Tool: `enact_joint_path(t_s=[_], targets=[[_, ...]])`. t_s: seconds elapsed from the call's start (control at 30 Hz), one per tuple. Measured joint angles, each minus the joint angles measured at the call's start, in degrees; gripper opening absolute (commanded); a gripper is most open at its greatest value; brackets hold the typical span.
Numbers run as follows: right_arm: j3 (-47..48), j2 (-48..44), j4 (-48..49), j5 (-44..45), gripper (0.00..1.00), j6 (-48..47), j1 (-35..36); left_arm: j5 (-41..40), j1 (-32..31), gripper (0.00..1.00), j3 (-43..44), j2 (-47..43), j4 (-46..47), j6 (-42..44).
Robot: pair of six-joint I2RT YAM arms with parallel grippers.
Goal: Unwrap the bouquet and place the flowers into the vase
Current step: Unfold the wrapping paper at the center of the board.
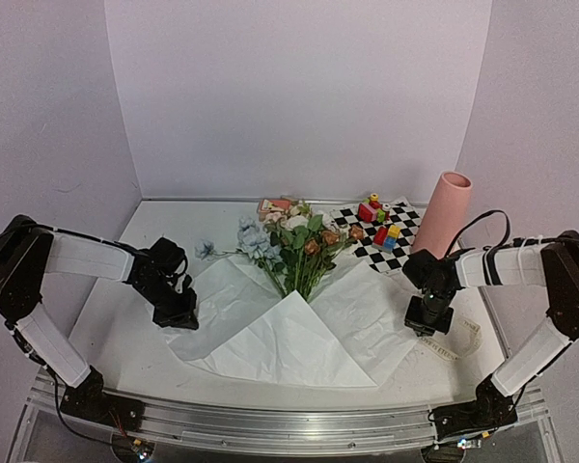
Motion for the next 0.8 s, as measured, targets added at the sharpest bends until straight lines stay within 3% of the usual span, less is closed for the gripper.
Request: enact_joint_path(t_s=[0.3, 0.5, 0.8], targets=[[4.0, -9.4, -4.8, 1.8, 0.04, -6.2, 0.0, -1.7, -1.4, 0.07, 2.1, -6.5, -2.2, -0.2], [5.1, -13.8, 4.1, -12.2, 0.03, -13.8, -0.1, -1.5, -5.6, 0.04, 5.7, -8.3, -2.3, -2.9], [5.1, -8.5, 14.1, -25.5, 0.01, -15.9, 6.6, -1.9, -20.5, 0.0, 9.4, -4.2, -2.0, -8.5]])
